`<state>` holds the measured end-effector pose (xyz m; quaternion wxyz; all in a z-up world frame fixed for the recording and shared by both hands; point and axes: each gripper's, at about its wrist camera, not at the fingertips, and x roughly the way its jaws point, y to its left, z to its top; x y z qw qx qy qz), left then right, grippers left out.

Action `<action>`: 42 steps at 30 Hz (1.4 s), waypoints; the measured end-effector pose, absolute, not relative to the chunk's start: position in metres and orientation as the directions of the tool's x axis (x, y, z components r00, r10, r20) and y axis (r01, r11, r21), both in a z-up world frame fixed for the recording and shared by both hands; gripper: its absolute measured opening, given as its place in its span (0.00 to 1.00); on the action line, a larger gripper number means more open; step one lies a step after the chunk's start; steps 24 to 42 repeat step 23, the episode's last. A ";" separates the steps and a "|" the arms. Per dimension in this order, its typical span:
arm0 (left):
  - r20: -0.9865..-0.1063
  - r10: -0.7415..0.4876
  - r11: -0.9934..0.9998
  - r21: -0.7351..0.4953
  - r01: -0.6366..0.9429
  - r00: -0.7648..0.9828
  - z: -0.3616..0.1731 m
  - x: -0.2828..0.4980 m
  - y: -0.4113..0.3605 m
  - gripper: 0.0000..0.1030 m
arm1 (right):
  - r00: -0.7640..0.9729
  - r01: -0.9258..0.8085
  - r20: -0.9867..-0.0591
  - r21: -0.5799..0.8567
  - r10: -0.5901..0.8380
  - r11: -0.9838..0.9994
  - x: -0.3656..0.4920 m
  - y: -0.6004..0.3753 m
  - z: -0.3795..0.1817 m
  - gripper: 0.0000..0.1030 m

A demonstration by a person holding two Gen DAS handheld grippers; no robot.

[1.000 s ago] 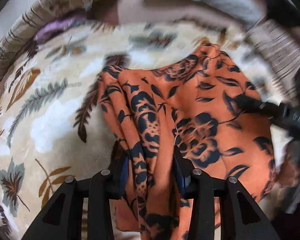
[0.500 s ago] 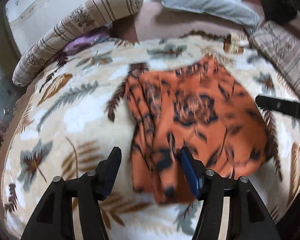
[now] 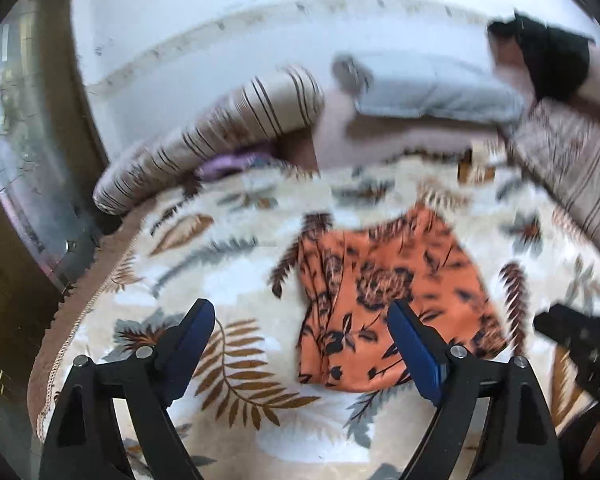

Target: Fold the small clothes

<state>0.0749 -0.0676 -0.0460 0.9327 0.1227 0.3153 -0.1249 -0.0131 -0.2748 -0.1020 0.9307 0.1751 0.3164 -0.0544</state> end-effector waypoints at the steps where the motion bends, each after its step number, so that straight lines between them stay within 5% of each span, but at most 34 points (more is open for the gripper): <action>1: -0.615 -0.155 0.943 0.142 0.302 0.773 -0.039 0.071 -0.065 0.92 | 0.800 0.221 -0.601 0.295 0.001 0.930 -0.018 -0.273 -0.099 0.36; 3: -0.606 -0.150 0.950 0.130 0.284 0.781 -0.028 0.065 -0.061 0.96 | 0.814 0.234 -0.580 0.283 -0.028 0.930 -0.032 -0.269 -0.088 0.56; 5: -0.600 -0.159 0.955 0.106 0.276 0.784 -0.020 0.060 -0.057 0.96 | 0.837 0.239 -0.544 0.275 -0.054 0.931 -0.044 -0.265 -0.075 0.60; 17: -0.527 -0.038 0.976 0.163 0.145 0.849 -0.010 0.046 -0.029 0.96 | 0.864 0.177 -0.502 0.235 -0.037 0.956 -0.045 -0.233 -0.055 0.60; 42: -0.529 -0.101 0.978 0.103 0.182 0.843 -0.015 0.052 -0.012 0.96 | 0.856 0.171 -0.516 0.215 -0.037 0.961 -0.035 -0.227 -0.057 0.60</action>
